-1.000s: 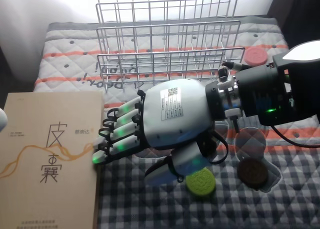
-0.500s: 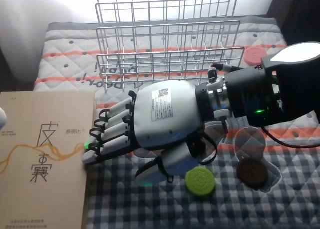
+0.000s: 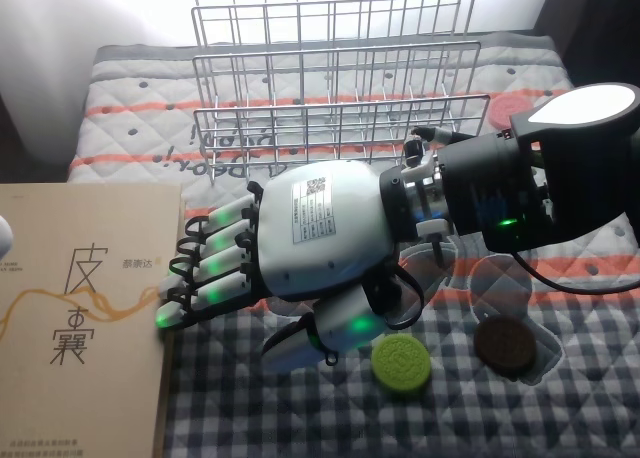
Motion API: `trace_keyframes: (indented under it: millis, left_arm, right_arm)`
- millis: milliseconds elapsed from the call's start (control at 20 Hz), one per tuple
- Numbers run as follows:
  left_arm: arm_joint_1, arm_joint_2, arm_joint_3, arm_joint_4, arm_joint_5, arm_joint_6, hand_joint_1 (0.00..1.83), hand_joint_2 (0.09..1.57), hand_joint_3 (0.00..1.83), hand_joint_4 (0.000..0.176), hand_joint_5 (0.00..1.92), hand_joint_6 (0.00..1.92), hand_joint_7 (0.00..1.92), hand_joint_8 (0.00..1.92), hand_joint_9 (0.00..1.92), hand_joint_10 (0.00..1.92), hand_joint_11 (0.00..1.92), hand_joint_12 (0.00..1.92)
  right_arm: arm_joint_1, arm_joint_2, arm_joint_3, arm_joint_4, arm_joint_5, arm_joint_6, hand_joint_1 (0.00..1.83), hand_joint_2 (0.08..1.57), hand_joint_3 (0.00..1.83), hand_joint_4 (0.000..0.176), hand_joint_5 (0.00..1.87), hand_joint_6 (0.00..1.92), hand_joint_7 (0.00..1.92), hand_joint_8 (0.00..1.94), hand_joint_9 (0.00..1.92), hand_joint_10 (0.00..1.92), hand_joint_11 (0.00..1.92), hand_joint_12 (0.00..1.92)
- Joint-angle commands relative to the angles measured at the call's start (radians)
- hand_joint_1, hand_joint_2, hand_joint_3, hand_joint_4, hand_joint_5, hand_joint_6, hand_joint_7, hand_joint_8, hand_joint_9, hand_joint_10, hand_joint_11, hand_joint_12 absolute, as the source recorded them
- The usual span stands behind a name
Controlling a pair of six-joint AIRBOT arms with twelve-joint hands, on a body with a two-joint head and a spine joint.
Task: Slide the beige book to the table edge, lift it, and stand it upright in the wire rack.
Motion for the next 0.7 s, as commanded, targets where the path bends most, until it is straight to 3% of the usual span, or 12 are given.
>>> trace_keyframes:
  millis: [0, 150, 300, 500, 650]
  left_arm:
    - [-0.002, -0.009, 0.007, -0.005, -0.126, -0.007, 0.00, 1.26, 0.01, 0.000, 0.00, 0.00, 0.00, 0.00, 0.00, 0.00, 0.00, 0.00]
    - [-0.002, -0.010, 0.008, -0.005, -0.126, -0.010, 0.00, 1.26, 0.01, 0.000, 0.00, 0.00, 0.00, 0.00, 0.00, 0.00, 0.00, 0.00]
    - [-0.002, -0.011, 0.010, -0.005, -0.127, -0.013, 0.00, 1.25, 0.00, 0.000, 0.00, 0.00, 0.00, 0.00, 0.00, 0.00, 0.00, 0.00]
    - [-0.002, -0.012, 0.010, -0.004, -0.128, -0.015, 0.00, 1.23, 0.00, 0.000, 0.00, 0.00, 0.00, 0.00, 0.00, 0.00, 0.00, 0.00]
    - [-0.002, -0.012, 0.008, -0.004, -0.131, -0.015, 0.00, 1.25, 0.00, 0.000, 0.00, 0.00, 0.00, 0.00, 0.00, 0.00, 0.00, 0.00]
  right_arm:
    - [0.006, -0.008, 0.004, 0.026, 0.022, -0.002, 0.00, 1.48, 0.00, 0.000, 0.19, 0.01, 0.22, 0.01, 0.22, 0.01, 0.18, 0.74]
    - [0.006, -0.011, 0.012, 0.024, 0.022, -0.002, 0.00, 1.46, 0.00, 0.000, 0.17, 0.00, 0.20, 0.00, 0.20, 0.00, 0.08, 0.74]
    - [0.011, -0.020, 0.018, 0.023, 0.022, -0.002, 0.00, 1.48, 0.00, 0.000, 0.18, 0.00, 0.20, 0.00, 0.20, 0.00, 0.08, 0.80]
    - [0.013, -0.027, 0.021, 0.021, 0.022, -0.002, 0.00, 1.48, 0.00, 0.000, 0.17, 0.00, 0.20, 0.00, 0.19, 0.00, 0.07, 0.74]
    - [0.013, -0.027, 0.022, 0.021, 0.021, -0.002, 0.00, 1.47, 0.00, 0.000, 0.15, 0.00, 0.18, 0.00, 0.17, 0.00, 0.09, 0.83]
